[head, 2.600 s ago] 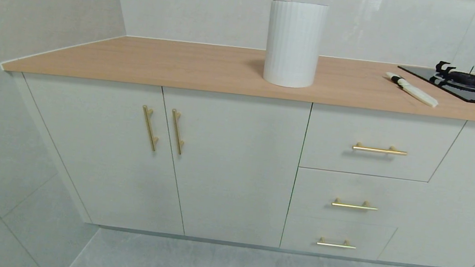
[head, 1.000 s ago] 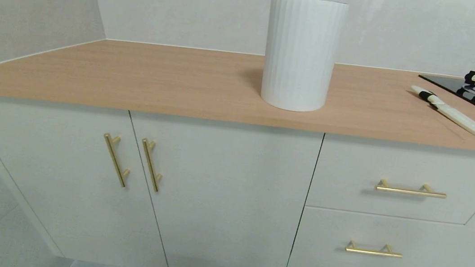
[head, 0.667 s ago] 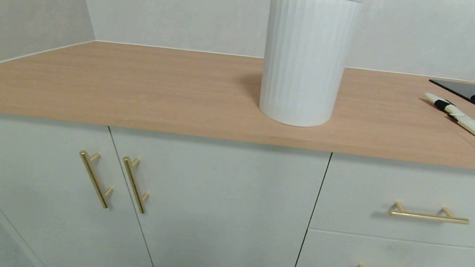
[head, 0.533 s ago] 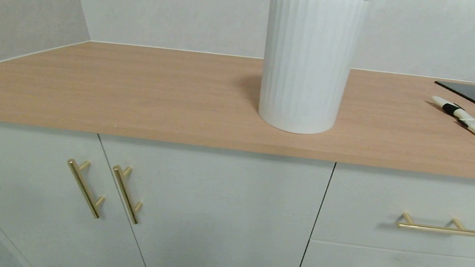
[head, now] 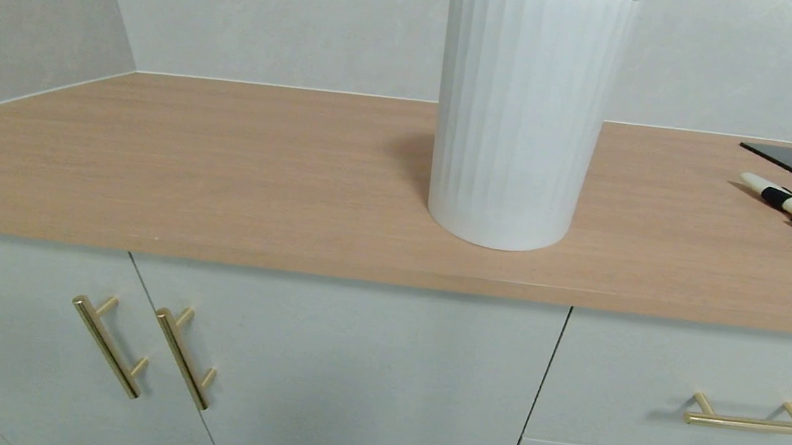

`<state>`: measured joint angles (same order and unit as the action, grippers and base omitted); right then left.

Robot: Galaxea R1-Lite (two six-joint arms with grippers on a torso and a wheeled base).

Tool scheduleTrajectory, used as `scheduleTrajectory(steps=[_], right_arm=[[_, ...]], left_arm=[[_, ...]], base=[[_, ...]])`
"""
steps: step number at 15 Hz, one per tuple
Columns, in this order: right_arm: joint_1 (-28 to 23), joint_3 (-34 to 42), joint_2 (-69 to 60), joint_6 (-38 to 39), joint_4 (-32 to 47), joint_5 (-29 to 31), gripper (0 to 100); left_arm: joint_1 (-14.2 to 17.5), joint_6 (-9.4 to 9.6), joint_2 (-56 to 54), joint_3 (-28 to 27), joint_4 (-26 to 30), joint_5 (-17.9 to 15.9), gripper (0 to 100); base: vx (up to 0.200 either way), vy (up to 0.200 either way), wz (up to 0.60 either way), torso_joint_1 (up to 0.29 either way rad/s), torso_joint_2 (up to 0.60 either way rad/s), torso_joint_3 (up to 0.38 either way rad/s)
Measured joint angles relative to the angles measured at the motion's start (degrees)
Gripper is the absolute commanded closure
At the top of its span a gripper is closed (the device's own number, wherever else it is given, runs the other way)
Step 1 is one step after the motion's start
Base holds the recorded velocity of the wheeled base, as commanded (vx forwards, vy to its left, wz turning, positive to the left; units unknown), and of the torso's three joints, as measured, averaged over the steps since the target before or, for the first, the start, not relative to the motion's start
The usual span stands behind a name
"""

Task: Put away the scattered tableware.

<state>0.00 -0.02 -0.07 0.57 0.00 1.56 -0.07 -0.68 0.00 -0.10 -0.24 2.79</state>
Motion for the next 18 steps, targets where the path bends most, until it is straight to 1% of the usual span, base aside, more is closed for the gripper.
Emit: scheduleTrajectory(steps=[3,13,16,18], right_arm=[[-0.1,0.02,0.0,0.02,0.0,0.0,0],[-0.05,0.0,0.0,0.02,0.0,0.02,0],[0.0,0.02,0.0,0.02,0.0,0.0,0],[0.0,0.02,0.0,0.05,0.0,0.0,0]], left_arm=[[-0.04,0.0,0.0,0.0,0.09,0.02,0],[-0.02,-0.1,0.0,0.0,0.02,0.1,0],[-0.04,-0.07,0.0,0.0,0.02,0.1,0],[-0.02,-0.1,0.0,0.0,-0.02,0.07,0]], base=[[0.0,-0.2,0.0,0.002,0.0,0.004],[0.0,0.0,0.0,0.0,0.0,0.0],[0.2,0.0,0.0,-0.001,0.0,0.004],[0.0,0.0,0.0,0.0,0.0,0.0]])
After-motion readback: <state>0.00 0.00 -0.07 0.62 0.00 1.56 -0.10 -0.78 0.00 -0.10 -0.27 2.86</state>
